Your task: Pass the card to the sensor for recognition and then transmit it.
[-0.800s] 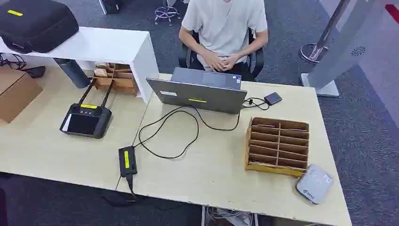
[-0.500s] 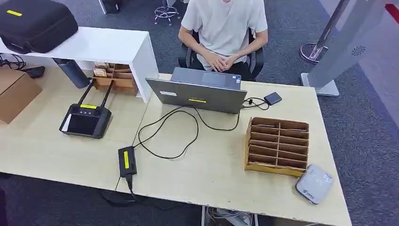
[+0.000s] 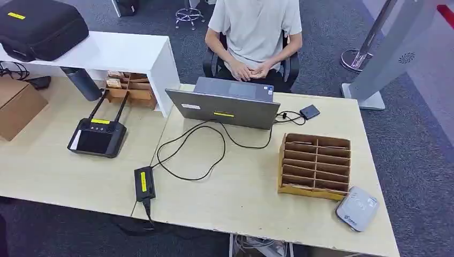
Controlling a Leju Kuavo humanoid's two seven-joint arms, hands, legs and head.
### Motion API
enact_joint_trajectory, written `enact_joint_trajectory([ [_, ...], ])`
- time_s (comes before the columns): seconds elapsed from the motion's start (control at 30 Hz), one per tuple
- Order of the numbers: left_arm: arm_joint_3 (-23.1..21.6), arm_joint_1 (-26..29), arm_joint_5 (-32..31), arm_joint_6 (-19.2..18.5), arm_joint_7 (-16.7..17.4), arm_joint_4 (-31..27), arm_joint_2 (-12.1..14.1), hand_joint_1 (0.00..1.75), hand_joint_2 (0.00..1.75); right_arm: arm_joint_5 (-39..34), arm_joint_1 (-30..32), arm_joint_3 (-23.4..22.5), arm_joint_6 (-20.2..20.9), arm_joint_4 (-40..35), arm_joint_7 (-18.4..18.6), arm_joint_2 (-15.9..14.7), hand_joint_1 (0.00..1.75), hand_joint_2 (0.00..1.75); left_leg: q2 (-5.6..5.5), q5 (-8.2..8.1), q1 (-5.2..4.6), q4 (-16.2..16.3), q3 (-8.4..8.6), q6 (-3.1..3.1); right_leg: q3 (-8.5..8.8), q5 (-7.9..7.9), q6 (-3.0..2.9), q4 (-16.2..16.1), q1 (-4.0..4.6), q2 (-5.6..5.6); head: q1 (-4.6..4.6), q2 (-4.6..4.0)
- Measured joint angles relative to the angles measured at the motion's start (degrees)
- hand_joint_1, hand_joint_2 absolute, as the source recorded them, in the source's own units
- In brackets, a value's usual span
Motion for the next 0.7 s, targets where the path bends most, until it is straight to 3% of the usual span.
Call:
enact_joint_trajectory([
  [0.5, -2.6, 0.1, 2.6, 0.0, 0.6, 0.0, -0.1, 0.00, 1.75, 9.4, -2.1, -28.9, 9.6, 2.6, -4.8, 9.9, 0.00, 1.75, 0.11, 0.00, -0.04, 0.0, -0.03, 0.00, -0.04, 0.06, -0.05, 0.0, -0.04, 0.06, 0.00, 0.00],
  [0.7, -3.8, -0.1, 3.5, 0.0, 0.9, 0.0, -0.1, 0.00, 1.75, 13.3, -5.1, -40.2, 13.7, 4.0, -8.5, 13.6, 0.00, 1.75, 0.37, 0.00, -0.04, 0.0, 0.09, 0.00, -0.05, 0.09, -0.09, 0.0, -0.03, 0.28, 0.04, 0.00],
])
